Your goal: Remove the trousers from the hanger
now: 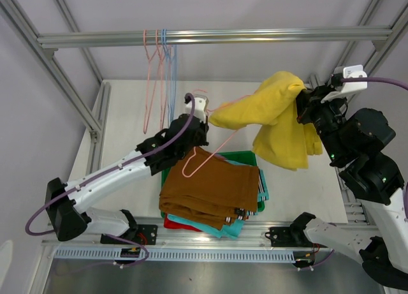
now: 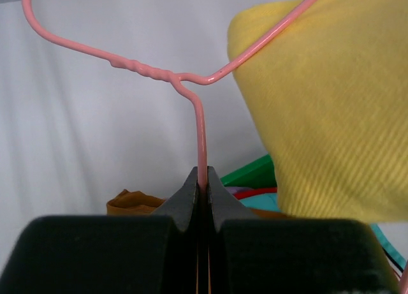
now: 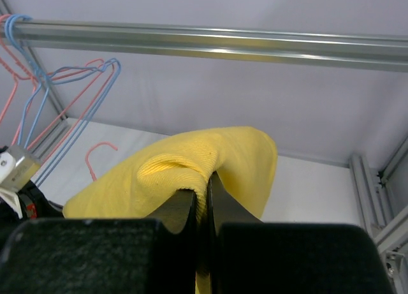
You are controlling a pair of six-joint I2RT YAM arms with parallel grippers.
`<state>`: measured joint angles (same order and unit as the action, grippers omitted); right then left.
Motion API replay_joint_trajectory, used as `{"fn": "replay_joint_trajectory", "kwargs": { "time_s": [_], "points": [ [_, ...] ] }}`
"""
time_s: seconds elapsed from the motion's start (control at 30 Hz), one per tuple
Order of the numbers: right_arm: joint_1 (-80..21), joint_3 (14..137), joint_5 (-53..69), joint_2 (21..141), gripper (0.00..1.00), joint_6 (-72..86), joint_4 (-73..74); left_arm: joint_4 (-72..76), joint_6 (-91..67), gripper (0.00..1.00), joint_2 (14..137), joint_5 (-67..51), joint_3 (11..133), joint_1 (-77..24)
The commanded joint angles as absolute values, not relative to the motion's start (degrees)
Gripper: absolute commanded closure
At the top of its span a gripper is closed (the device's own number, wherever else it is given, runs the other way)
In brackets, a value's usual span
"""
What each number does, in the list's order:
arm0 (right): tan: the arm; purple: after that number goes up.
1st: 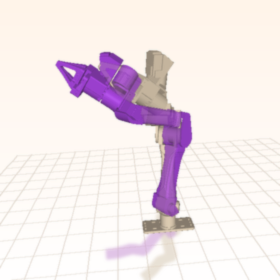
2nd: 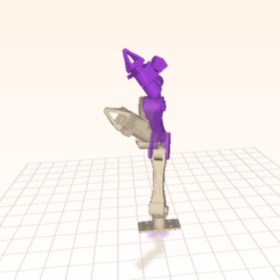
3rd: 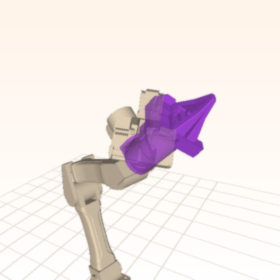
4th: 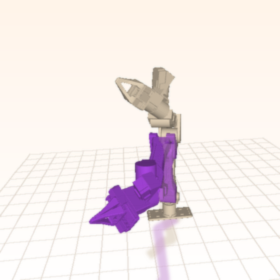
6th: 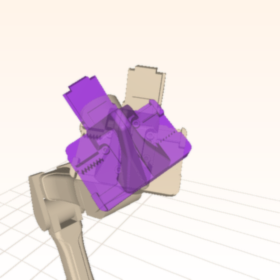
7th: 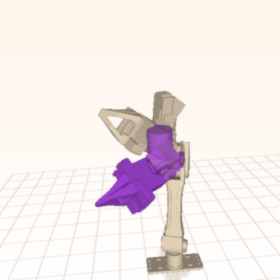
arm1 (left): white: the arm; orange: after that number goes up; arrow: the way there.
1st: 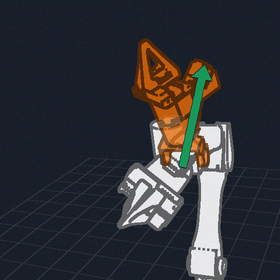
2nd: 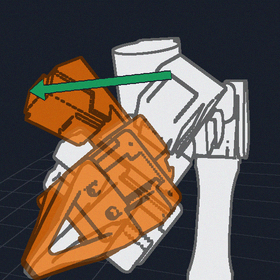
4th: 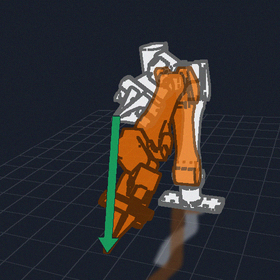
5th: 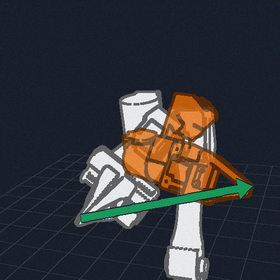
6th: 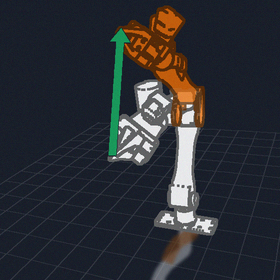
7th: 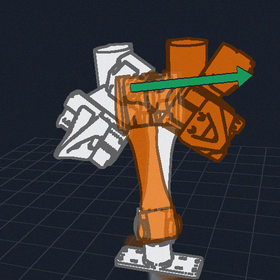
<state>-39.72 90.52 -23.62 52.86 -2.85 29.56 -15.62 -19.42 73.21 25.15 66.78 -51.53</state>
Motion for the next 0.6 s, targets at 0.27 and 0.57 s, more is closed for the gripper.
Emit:
{"fn": "replay_joint_trajectory", "kwargs": {
  "time_s": [0.27, 0.57],
  "points": [
    [-39.11, 95.45, -29.36, 50.98, 1.00, -6.24, 19.51, -13.02, -9.51, 1.00, 79.27, 33.48, 68.56, -59.05],
    [-39.20, 99.23, -29.62, 51.94, 1.00, -6.68, 20.74, -7.74, -0.09, 1.00, 84.72, 40.86, 67.94, -63.53]
  ]
}}
